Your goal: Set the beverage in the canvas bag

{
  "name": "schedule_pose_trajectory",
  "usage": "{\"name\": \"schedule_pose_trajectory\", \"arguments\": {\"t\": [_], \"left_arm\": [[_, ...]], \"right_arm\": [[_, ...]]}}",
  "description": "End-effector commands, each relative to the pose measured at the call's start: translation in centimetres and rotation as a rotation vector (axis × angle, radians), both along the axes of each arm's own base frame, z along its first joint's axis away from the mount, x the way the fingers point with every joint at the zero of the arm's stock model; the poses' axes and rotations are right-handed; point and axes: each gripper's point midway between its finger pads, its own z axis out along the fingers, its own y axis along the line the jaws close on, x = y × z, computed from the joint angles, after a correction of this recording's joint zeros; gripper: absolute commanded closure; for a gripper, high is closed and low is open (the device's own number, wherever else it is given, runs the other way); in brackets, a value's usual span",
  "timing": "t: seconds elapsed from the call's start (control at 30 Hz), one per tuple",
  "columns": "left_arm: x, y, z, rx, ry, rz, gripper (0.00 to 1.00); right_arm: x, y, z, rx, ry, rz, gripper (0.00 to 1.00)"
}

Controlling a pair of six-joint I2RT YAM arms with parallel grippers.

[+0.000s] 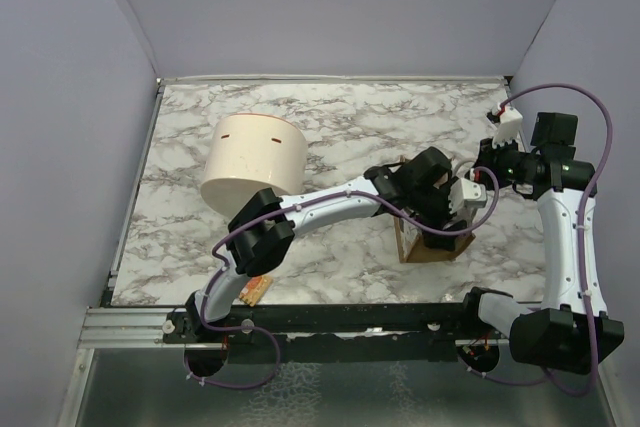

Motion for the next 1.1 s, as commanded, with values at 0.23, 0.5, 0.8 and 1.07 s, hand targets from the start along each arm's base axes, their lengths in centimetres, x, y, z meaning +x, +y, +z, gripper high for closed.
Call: {"name": "schedule_pose_trajectory", "arguments": {"t": [0.23,0.5,0.8,1.07], "left_arm": [[-0.6,0.7,4.3,-0.048,0.028,-0.031,0.11],[0.1,2.0,7.4,-0.081,-0.021,-0.018,0.11],[1.4,5.0,10.3,-0.08,-0.155,0.004,0.11],[5.5,8.7,12.5,-0.077,-0.214,0.16,0.11]], "right_arm": [[1.1,0.0,2.0,-0.008,-0.113,0.007,0.99],[1.0,-0.2,1.8,-0.022,-0.115,0.003,0.99],[0.9,-0.4,1.0,-0.042,-0.099,0.023,0.89],[1.0,-0.2,1.2,-0.034,-0.093,0.045,0.75]]}}
